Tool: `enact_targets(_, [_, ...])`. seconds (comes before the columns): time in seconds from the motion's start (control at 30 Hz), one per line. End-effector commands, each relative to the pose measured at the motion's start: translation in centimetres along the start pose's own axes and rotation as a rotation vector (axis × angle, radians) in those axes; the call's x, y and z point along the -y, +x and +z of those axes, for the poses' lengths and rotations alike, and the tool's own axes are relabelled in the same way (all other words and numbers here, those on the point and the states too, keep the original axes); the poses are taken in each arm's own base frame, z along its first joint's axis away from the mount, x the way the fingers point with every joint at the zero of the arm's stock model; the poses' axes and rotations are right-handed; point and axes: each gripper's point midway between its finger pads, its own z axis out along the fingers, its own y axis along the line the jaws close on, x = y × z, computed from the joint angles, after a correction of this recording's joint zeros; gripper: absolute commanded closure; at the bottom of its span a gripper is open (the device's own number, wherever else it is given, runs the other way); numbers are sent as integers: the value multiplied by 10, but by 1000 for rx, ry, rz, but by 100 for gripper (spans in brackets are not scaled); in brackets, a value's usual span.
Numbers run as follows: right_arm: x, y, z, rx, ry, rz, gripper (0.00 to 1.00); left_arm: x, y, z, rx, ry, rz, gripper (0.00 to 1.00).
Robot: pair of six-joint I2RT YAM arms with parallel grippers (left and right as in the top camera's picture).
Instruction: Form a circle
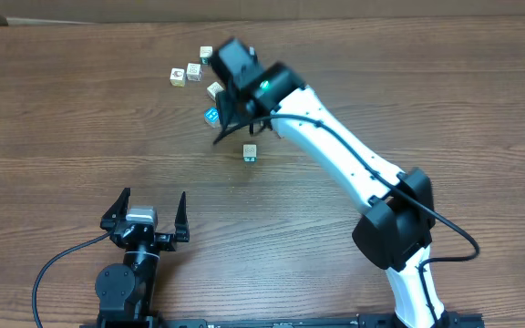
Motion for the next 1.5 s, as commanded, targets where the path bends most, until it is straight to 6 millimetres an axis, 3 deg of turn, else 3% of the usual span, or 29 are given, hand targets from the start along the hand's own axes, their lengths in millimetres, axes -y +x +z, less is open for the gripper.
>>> enact_targets(0.0, [20, -39, -30, 96, 0, -4, 39, 0, 0, 0, 6, -2, 12, 0])
enact_targets(0.13, [48, -55, -25, 118, 24, 47, 36, 0, 0, 0, 6, -2, 12, 0])
enact_targets(0.33, [83, -52, 19, 60, 75, 52, 32, 0, 0, 0, 6, -2, 12, 0])
enact_targets(0.57, [94, -38, 79, -4, 104, 20, 29, 0, 0, 0, 6, -2, 12, 0])
enact_targets(0.8, [97, -29, 123, -17, 110, 19, 28, 0, 0, 0, 6, -2, 12, 0])
enact_targets(1.23, [115, -17, 162, -42, 127, -10, 33, 0, 0, 0, 6, -2, 12, 1])
enact_targets(1.47, [116, -19, 169, -14, 124, -11, 38, 0, 0, 0, 6, -2, 12, 1])
